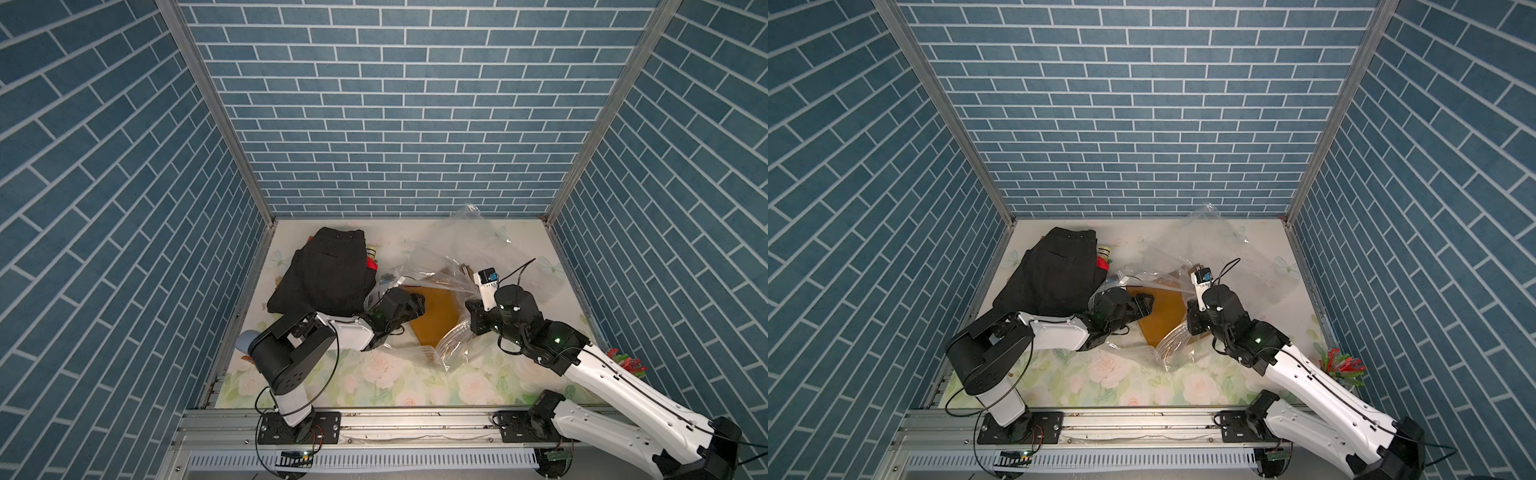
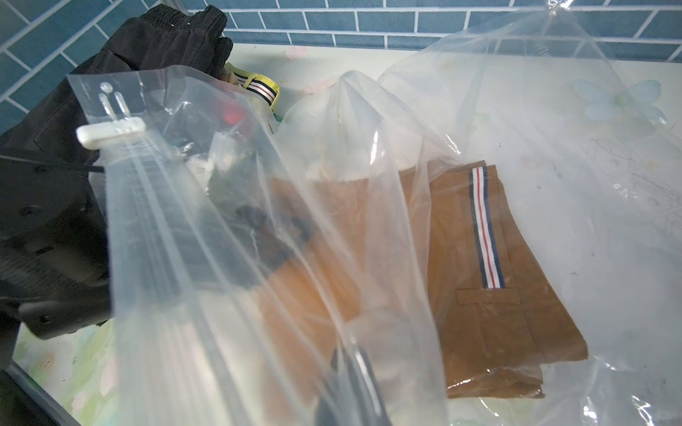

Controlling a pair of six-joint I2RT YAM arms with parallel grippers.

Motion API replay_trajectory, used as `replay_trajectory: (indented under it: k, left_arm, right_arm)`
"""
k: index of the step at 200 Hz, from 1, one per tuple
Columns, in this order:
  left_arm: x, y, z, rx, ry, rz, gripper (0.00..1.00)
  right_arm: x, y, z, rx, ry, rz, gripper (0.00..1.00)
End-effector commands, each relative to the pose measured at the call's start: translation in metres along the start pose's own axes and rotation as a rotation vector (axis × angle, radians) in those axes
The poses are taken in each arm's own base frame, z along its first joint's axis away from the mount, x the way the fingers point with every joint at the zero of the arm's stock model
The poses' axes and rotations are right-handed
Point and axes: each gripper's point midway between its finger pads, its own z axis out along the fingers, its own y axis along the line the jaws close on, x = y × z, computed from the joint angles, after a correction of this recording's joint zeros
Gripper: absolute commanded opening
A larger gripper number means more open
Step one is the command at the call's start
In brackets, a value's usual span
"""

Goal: Take the trousers out of the vacuum bag
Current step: Take out the trousers from the vacuum bag.

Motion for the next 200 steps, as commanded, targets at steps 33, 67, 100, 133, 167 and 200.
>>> replay_trajectory:
  k: [33, 67, 100, 133, 167, 200]
  left_arm:
    - [-0.019, 0.022, 0.014, -0.054, -0.038, -0.014, 0.52]
    - [-0.027, 0.003, 0.011, 0.051, -0.071, -0.018, 0.21]
    - [-0.027, -0.019, -0.004, 0.15, -0.069, -0.009, 0.01]
    - [-0.016, -0.037, -0.027, 0.188, -0.063, 0.041, 0.0]
    - [0.0, -0.051, -0.039, 0.156, -0.042, 0.101, 0.0]
    - [0.004, -0.068, -0.048, 0.169, -0.032, 0.138, 0.0]
  right_arm:
    - [-0.002, 0.004, -0.009, -0.027, -0.009, -0.032, 0.0]
    - [0.003, 0.001, -0.005, -0.007, 0.006, -0.032, 0.0]
    - [0.009, -0.012, 0.005, 0.071, 0.038, -0.022, 0.0]
    - [0.007, -0.011, 0.01, 0.077, 0.041, -0.006, 0.0]
    - [-0.003, 0.004, 0.016, 0.012, 0.03, -0.003, 0.0]
    - [-0.003, 0.02, 0.024, -0.055, 0.038, -0.01, 0.02]
